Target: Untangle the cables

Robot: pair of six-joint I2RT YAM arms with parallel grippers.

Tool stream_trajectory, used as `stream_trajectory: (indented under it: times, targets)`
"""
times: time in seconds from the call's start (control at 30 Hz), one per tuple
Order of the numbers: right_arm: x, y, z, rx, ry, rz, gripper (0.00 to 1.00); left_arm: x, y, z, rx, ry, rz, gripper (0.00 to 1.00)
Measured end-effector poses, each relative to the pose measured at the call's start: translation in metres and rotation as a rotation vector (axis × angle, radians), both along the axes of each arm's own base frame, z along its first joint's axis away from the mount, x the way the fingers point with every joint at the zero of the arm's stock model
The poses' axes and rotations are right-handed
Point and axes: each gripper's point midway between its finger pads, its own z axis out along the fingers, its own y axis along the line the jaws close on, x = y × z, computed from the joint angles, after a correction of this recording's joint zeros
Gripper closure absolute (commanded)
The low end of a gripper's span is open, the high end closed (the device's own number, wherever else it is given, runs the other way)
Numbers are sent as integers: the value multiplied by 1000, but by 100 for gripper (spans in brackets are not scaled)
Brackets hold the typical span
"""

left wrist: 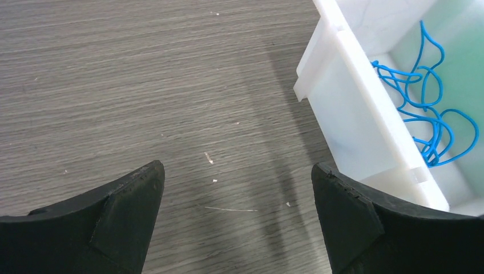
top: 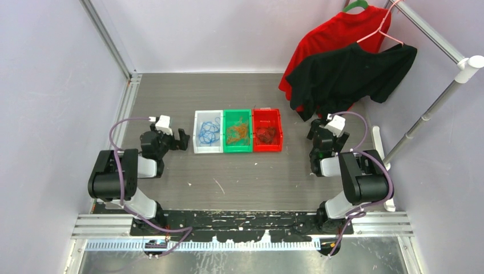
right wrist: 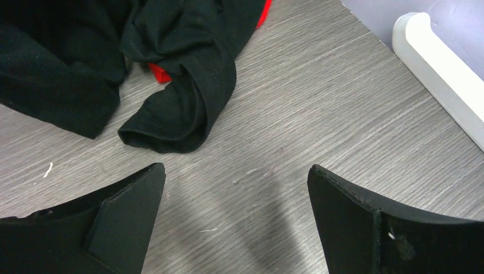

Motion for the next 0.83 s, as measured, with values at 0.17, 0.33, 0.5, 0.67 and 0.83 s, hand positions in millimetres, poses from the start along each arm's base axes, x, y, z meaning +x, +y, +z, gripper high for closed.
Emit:
stream_trajectory:
  times: [0.17,0.33,0.5,0.67,0.83]
  targets:
    - [-1,6,-9,28,2,69,0,-1,3,-3,11,11,13,0]
    - [3,13,-7,42,-20,110,0,-1,3,-4,12,17,15,0]
    - [5,15,-5,44,-33,121,0,-2,3,-5,12,21,18,1]
    - [6,15,-4,45,-38,124,0,-2,4,-5,12,21,19,0]
    - [6,15,-4,45,-39,123,0,-2,2,-7,23,27,22,0]
